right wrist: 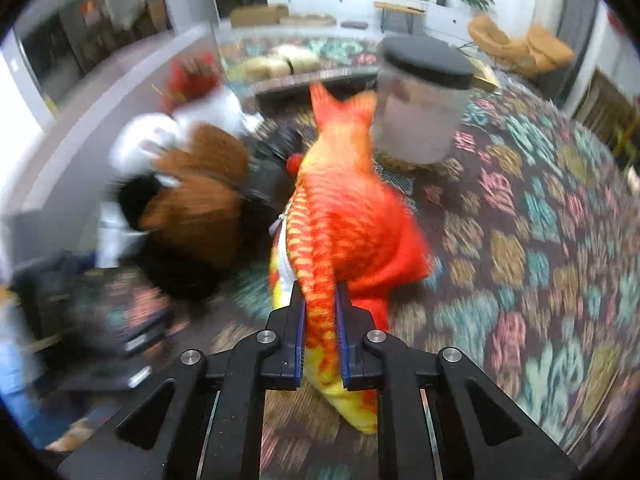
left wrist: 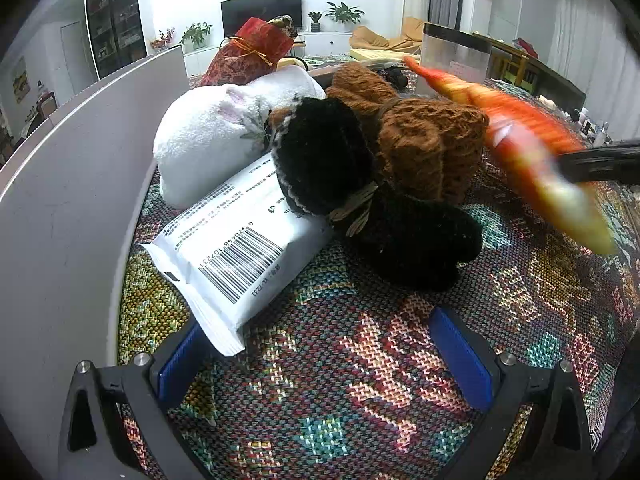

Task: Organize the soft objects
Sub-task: 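Lift the fish plush out of the pile and lower it onto the cloth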

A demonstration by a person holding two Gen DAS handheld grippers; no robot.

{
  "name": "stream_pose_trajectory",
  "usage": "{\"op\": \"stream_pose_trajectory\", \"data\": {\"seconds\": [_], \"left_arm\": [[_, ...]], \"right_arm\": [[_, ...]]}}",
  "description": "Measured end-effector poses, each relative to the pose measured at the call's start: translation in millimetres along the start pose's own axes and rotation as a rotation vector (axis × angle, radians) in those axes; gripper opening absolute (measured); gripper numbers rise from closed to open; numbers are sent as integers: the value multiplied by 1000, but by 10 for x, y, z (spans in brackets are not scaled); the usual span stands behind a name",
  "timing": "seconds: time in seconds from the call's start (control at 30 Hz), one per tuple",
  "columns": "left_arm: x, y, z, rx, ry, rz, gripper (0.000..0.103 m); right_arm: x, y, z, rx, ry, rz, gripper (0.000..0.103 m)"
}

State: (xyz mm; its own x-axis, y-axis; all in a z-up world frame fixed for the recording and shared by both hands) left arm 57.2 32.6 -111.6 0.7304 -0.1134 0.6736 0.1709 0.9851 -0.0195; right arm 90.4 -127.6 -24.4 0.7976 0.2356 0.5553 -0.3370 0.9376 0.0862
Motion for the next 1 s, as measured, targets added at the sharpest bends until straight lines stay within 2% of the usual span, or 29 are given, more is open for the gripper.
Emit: {"op": "stream_pose_trajectory", "data": {"seconds": [0.07, 0.17, 0.3, 0.43, 0.53, 0.6, 0.63, 0.67, 0.7, 0.73, 0.83, 0.9, 1.0], "left_arm": [[-2, -2, -2, 0, 0, 0, 103], [9, 17, -13, 1, 1, 1, 103], [9, 20, -9, 1, 1, 0, 103], [9, 18, -9, 1, 0, 1, 103], [6, 16, -11, 1, 1, 1, 103], [7, 16, -9, 1, 0, 0, 103], [7, 16, -8, 1, 0, 0, 103], [6, 15, -8, 1, 0, 0, 103], [5, 12, -11, 1, 0, 0, 103], [5, 13, -9, 0, 0, 0, 103], [13, 40, -25, 2, 0, 1, 103], [15, 32, -19, 3, 0, 2, 103], [11, 38, -20, 4, 0, 2, 103]], "right_arm": [[-121, -66, 291, 23, -8, -33, 14], [-294, -213, 694, -4, -42, -80, 14], [-249, -519, 1046, -99, -169, -173, 14], [-38, -771, 1172, -213, -335, -265, 14], [253, -984, 883, -295, -440, -287, 14], [372, -1116, 496, -276, -416, -308, 18], [369, -1167, 354, -258, -381, -329, 30], [357, -1223, 135, -219, -322, -366, 49], [293, -1256, -55, -202, -259, -415, 51], [242, -1265, -81, -206, -249, -434, 51], [3, -1144, 70, -166, -300, -496, 69], [-133, -1052, 260, -187, -333, -512, 72], [-267, -932, 341, -245, -262, -532, 76]]}}
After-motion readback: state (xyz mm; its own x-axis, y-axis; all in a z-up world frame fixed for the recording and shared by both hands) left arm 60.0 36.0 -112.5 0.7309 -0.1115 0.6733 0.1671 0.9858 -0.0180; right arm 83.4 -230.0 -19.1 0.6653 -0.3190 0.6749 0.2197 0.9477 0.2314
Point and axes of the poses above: each gripper's, at about its wrist camera, not at the fingertips, and z roughly against the way its jaws point, y to its left, x to its top, the point moved 3 cm from there along -z, roughly the way its jaws point, and after that the axes turned 4 degrees about -y, right-handed, at the moved point
